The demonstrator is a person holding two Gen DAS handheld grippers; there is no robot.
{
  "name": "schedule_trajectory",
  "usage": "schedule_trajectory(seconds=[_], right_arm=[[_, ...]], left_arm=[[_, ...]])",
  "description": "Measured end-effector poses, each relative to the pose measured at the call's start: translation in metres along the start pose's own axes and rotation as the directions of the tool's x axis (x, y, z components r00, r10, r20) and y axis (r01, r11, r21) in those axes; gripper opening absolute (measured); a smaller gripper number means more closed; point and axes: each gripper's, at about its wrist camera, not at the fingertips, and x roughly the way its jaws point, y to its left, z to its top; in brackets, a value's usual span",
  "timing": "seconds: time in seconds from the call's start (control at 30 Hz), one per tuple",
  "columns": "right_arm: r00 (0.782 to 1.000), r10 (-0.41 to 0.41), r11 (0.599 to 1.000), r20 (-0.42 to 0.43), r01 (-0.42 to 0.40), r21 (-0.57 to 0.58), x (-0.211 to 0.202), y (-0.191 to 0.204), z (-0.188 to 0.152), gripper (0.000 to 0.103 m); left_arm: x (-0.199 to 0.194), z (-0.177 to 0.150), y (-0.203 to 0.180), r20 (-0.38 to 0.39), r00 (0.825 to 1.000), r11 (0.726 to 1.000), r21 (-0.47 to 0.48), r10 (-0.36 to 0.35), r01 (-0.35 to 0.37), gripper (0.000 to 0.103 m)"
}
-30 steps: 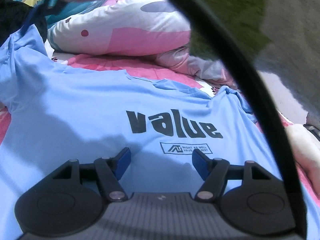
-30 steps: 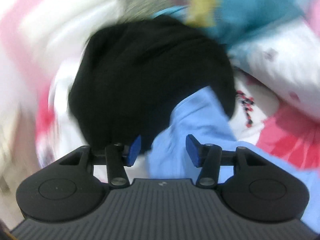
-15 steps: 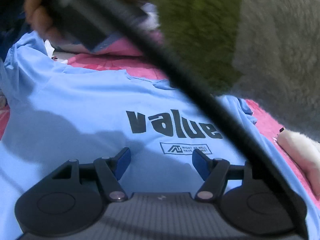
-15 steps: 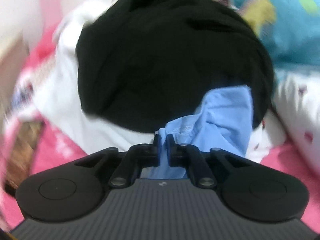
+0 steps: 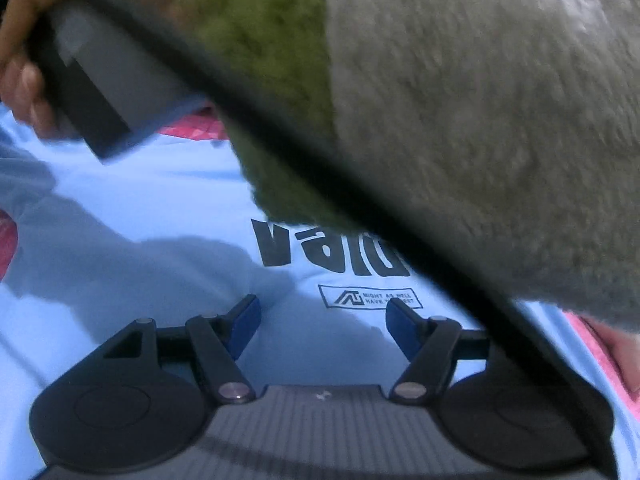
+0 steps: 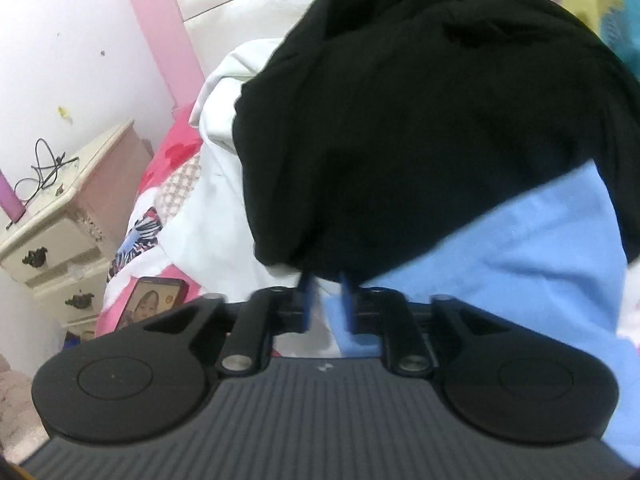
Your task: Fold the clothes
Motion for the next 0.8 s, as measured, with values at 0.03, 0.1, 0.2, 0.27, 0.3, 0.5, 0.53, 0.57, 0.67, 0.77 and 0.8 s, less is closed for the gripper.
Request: schedule_trajectory(seconds=[0.03, 0.1, 0.2, 0.27, 0.3, 0.5, 0.53, 0.57, 0.67, 0.77, 0.8], right_arm=[[1.0, 0.007, 1.0, 0.03, -0.007, 0.0, -0.008, 0.0, 0.004, 0.031], [0.994, 0.008, 1.0, 0.109, -0.01, 0.017, -0.031, -0.003, 0.012, 0.04], [0.967, -0.031, 0.997, 0.252, 0.013, 0.075, -0.083, -0.013, 0.019, 0.046], [0.936, -0.106, 0.989, 0.336, 0.064, 0.131, -0.131, -0.019, 0.014, 0.047], [0.914, -0.155, 0.982, 0.374, 0.1, 0.162, -0.156, -0.02, 0.009, 0.047], [0.72, -0.519, 0.846, 0.461, 0.358, 0.394, -0.304, -0.021, -0.062, 0.047], [0.696, -0.569, 0.812, 0.438, 0.391, 0.433, -0.32, -0.021, -0.079, 0.046], [0.683, -0.61, 0.779, 0.402, 0.423, 0.463, -0.33, -0.022, -0.096, 0.046], [0.673, -0.692, 0.683, 0.26, 0.496, 0.535, -0.338, -0.032, -0.14, 0.044], [0.723, -0.676, 0.674, 0.141, 0.529, 0.515, -0.309, -0.055, -0.157, 0.042], [0.737, -0.669, 0.672, 0.101, 0.54, 0.507, -0.299, -0.063, -0.162, 0.042]], left_arm=[[0.0, 0.0, 0.001, 0.0, 1.0, 1.0, -0.003, -0.002, 0.002, 0.071], [-0.001, 0.0, 0.001, 0.001, 1.0, 1.0, -0.007, -0.006, 0.006, 0.071], [-0.001, 0.0, 0.001, 0.002, 1.0, 1.0, -0.007, -0.006, 0.006, 0.071], [-0.002, 0.0, 0.001, 0.002, 1.0, 1.0, -0.01, -0.009, 0.009, 0.071], [-0.002, 0.0, 0.001, 0.003, 1.0, 1.0, -0.012, -0.011, 0.011, 0.071], [-0.001, 0.001, 0.002, 0.008, 1.0, 0.999, -0.028, -0.02, 0.02, 0.072], [0.0, 0.002, 0.002, 0.008, 1.0, 0.999, -0.03, -0.02, 0.021, 0.072], [-0.001, 0.002, 0.001, 0.008, 1.0, 0.999, -0.034, -0.021, 0.021, 0.072], [-0.003, 0.002, 0.003, 0.008, 1.0, 0.998, -0.054, -0.027, 0.027, 0.072], [-0.002, 0.001, 0.003, 0.008, 1.0, 0.998, -0.053, -0.024, 0.025, 0.072], [-0.002, 0.001, 0.003, 0.008, 1.0, 0.998, -0.05, -0.022, 0.023, 0.072]])
